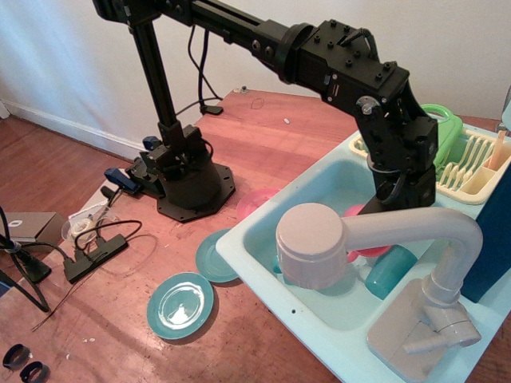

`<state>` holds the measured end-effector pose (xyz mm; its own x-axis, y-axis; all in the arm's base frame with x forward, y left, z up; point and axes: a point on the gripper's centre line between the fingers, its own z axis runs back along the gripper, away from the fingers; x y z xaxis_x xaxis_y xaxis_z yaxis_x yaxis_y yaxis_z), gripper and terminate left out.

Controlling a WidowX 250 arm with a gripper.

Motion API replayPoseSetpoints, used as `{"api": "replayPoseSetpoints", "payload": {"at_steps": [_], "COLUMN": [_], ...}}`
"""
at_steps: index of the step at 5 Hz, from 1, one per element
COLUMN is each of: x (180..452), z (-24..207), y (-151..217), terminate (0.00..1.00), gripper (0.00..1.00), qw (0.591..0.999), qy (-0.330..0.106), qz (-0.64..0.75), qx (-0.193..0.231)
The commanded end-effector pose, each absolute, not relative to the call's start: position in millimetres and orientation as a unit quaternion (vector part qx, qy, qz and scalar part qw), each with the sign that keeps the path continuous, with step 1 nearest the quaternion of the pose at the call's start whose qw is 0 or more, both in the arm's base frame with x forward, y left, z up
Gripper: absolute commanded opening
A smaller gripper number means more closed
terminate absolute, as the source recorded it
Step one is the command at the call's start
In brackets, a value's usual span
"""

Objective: Put cup from anywhere into sink

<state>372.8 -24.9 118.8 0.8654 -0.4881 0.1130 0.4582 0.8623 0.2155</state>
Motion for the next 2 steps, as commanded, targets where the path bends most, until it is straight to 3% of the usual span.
{"api": "replayPoseSetpoints", "payload": {"at_steps": [1,2], "x": [360.5,339.4], "z": [183.1,206.8], "y": [6.0,19.0], "terminate": [0.0,1.0], "gripper": [1.0,1.0], "qw": [0.959,0.961], "qy": [-0.096,-0.092], "qz": [-0.229,-0.205], "qx": [0.139,0.164]}}
